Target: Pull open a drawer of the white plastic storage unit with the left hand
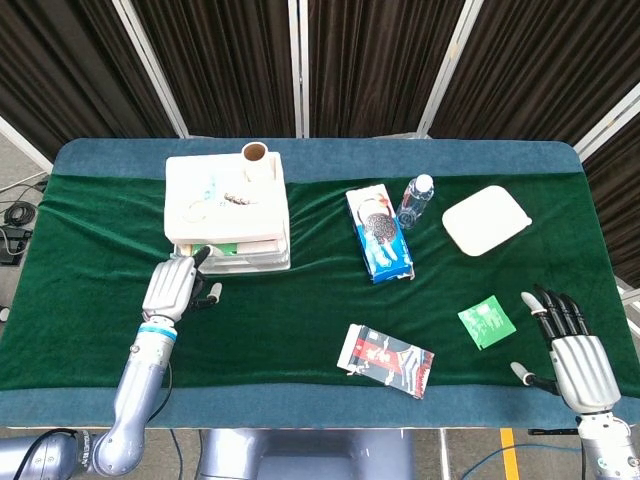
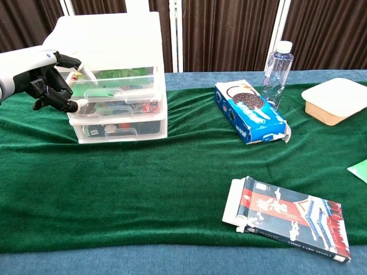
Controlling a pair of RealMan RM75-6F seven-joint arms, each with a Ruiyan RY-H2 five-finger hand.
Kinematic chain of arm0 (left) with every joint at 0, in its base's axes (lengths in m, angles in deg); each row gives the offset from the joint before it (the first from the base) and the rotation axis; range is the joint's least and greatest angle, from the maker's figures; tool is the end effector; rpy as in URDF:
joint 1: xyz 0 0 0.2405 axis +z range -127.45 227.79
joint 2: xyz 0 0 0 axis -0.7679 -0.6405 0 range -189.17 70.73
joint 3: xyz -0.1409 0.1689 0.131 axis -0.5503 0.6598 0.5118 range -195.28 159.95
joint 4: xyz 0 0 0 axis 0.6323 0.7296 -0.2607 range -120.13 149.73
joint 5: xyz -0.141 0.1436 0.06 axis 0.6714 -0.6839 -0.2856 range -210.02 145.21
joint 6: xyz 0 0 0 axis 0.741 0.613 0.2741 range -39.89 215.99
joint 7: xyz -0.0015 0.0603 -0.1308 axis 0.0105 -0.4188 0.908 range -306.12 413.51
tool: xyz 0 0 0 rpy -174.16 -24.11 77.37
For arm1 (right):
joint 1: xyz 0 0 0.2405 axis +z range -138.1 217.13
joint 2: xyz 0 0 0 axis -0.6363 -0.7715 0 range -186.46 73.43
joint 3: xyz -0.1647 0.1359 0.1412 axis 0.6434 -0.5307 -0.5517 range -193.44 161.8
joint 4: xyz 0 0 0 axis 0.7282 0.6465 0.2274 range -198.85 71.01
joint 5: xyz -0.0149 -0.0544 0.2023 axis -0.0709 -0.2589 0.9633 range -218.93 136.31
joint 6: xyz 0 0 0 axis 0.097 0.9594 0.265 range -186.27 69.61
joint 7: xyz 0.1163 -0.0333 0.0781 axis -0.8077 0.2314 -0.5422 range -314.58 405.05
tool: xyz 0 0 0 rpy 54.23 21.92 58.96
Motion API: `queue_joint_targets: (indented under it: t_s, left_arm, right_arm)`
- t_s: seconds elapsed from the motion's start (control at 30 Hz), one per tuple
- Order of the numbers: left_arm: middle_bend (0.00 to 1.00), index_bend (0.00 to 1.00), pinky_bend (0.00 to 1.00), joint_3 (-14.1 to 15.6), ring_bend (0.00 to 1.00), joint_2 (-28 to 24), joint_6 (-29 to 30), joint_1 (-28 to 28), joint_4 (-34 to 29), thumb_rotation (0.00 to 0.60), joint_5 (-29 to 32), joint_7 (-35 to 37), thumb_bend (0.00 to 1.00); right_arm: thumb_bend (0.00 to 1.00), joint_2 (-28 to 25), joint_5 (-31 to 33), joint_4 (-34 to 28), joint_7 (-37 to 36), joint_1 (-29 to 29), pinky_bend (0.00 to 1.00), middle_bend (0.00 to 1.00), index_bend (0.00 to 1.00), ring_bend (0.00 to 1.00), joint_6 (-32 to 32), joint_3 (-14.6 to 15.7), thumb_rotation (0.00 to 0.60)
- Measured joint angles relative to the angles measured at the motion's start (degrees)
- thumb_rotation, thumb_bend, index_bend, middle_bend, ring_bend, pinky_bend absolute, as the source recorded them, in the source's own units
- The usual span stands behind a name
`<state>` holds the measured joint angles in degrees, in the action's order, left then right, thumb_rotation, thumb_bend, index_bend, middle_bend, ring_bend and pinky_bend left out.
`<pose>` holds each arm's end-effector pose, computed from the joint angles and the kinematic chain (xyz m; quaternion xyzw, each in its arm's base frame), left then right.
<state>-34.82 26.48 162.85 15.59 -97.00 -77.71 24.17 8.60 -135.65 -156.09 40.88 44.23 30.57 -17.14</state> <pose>-0.1249 0.2962 0.0348 -0.5770 -0.5313 -0.4206 0.4560 -0.2898 -0.1728 0.1507 0.6115 -0.3730 0.4507 0.5328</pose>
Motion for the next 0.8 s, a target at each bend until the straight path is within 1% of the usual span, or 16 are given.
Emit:
queue_joint_targets:
  t_s: [0.2, 0.33, 0.47, 0.63, 0.8]
  left_arm:
    - [0.96, 0.44, 0.79, 0.42, 0.81, -0.92, 0.21, 0.36, -1.34, 0.6, -1.39, 1.53, 0.44]
    - [0.96, 0.48, 0.79, 1.37, 0.81, -1.49, 0.58, 0.75, -2.27, 0.6, -2.75, 2.09, 0.44]
    - [0.96, 0.54, 0.79, 2.19, 0.81, -1.53, 0.85, 1.0, -2.56, 0.6, -3.53, 2.39, 0.44]
    - [0.96, 0.58, 0.79, 2.97, 0.81, -1.34, 0.59, 0.95, -2.52, 0.6, -3.89, 2.48, 0.44]
    - [0.96, 0.6, 0.79, 3.41, 0.81, -1.36, 0.43, 0.93, -3.07, 0.6, -4.51, 2.83, 0.44]
  right_arm:
    - [0.04, 0.03, -0.06, -0.01, 0.1, 0.0, 0.0, 0.0, 0.0, 0.0, 0.01, 0.03, 0.6]
    - [0.04, 0.02, -0.09, -0.04, 0.1, -0.02, 0.0, 0.0, 0.0, 0.0, 0.08, 0.02, 0.6]
    - [0.04, -0.03, -0.13, -0.07, 0.06, -0.06, 0.0, 0.0, 0.0, 0.0, 0.18, 0.02, 0.6]
    - [0.04, 0.01, -0.2, -0.02, 0.04, -0.05, 0.0, 0.0, 0.0, 0.0, 0.25, -0.01, 0.6]
    - [0.04, -0.03, -0.25, -0.06, -0.06, -0.05, 0.0, 0.0, 0.0, 0.0, 0.32, -0.02, 0.6]
